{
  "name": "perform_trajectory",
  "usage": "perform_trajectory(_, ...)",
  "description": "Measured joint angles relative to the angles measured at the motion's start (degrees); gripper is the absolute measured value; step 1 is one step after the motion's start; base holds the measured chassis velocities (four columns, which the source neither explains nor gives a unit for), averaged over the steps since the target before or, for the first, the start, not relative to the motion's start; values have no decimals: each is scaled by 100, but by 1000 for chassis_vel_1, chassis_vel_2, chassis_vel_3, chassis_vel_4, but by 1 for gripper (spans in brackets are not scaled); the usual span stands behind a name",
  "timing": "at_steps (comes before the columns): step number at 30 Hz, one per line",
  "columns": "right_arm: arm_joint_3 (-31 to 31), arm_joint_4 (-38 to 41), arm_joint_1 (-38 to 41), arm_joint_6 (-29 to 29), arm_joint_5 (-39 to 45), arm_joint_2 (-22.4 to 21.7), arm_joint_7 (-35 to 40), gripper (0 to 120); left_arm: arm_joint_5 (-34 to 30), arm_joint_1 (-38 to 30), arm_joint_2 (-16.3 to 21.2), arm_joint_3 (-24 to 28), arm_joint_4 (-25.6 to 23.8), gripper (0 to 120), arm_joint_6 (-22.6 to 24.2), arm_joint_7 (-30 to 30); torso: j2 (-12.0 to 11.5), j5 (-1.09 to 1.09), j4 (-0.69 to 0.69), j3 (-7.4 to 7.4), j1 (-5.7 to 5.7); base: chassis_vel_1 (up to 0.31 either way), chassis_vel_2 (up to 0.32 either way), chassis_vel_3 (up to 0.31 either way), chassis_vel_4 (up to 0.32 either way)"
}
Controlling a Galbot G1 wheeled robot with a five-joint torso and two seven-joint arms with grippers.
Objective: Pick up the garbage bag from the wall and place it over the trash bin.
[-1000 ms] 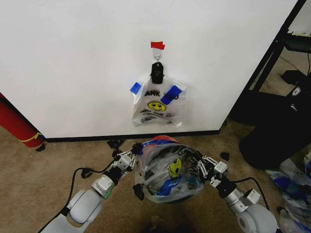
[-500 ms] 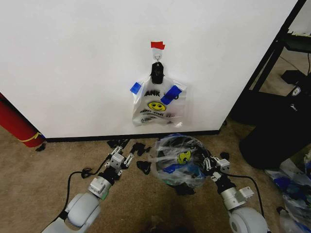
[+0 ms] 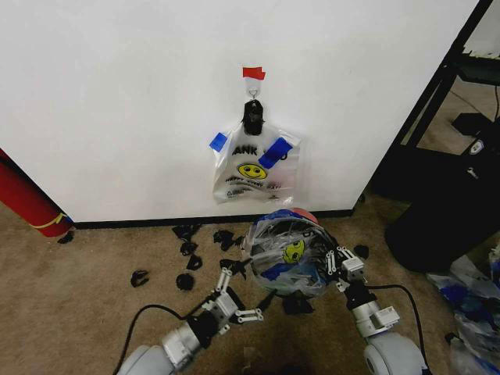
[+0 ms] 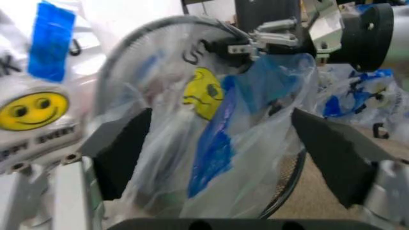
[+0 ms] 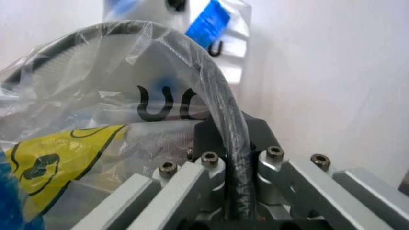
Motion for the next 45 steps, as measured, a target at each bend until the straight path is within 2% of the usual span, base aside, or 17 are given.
perform_trajectory(5,-92,-64,39,115,-262,29,-3,0,-112,-343,-19,256,134,59,200,-8,0,0,0,0,0,0,0,0,0)
perform_trajectory(6,-92,-64,39,115,-262,29,-3,0,-112,-343,-19,256,134,59,200,-8,0,0,0,0,0,0,0,0,0)
perform_trajectory(9,-115,-98,73,132,-325,24,-8,0,-187,-479,-62,369,199,45,315,-30,0,1,0,0,0,0,0,0,0)
perform_trajectory(10,-118,-101,79,133,-327,19,-8,0,-187,-509,-83,394,224,45,334,-39,0,1,0,0,0,0,0,0,0)
perform_trajectory(12,-120,-101,81,133,-327,7,-8,0,-164,-601,-146,469,315,34,393,-90,0,1,0,0,0,0,0,0,0)
perform_trajectory(14,-121,-98,79,133,-326,0,-8,0,-148,-628,-165,497,346,31,419,-113,0,0,0,0,0,0,0,0,0)
perform_trajectory(18,-120,-61,77,133,-317,-13,-14,0,-108,-722,-237,585,408,13,571,-160,0,1,0,0,0,0,0,0,0)
perform_trajectory(26,-153,-11,77,126,-310,12,-58,0,-62,-844,-283,590,418,9,652,-281,0,0,0,0,0,0,0,0,0)
perform_trajectory(28,-155,-7,77,121,-309,14,-61,0,-62,-848,-281,586,418,7,653,-308,0,0,0,0,0,0,0,0,0)
perform_trajectory(29,-158,-5,78,116,-308,16,-68,0,-62,-849,-275,580,418,0,654,-331,-1,0,0,0,0,0,0,0,0)
perform_trajectory(36,-173,-3,108,18,-199,37,-52,0,-122,-793,-183,549,339,0,596,-319,-1,0,0,0,0,0,0,0,0)
perform_trajectory(42,-200,-4,136,-260,311,27,115,0,-352,-728,-71,499,300,0,304,124,-2,0,0,0,0,0,0,0,0)
perform_trajectory(45,-222,38,125,-504,814,-15,235,0,-550,-612,45,315,274,0,-28,899,-1,0,0,0,0,0,0,0,0)
